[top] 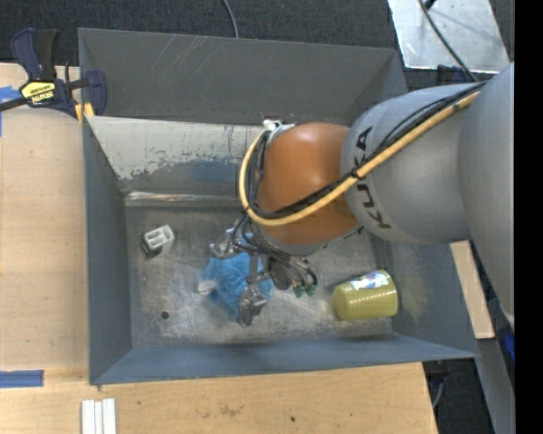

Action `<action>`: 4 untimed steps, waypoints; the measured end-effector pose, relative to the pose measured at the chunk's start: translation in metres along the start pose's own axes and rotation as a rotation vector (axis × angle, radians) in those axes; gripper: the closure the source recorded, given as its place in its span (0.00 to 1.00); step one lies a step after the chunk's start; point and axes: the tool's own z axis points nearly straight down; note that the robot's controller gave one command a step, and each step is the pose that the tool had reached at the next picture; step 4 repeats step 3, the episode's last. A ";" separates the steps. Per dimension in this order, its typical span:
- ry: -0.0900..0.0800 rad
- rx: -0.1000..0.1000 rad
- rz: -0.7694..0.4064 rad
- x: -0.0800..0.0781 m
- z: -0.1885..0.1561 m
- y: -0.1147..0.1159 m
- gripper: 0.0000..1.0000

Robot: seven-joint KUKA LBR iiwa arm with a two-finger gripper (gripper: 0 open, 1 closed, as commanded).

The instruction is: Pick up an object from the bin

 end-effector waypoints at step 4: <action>-0.004 0.001 -0.226 0.023 -0.075 -0.067 1.00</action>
Offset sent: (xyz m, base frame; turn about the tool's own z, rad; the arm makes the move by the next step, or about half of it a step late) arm 0.0000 0.0000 0.0000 0.0000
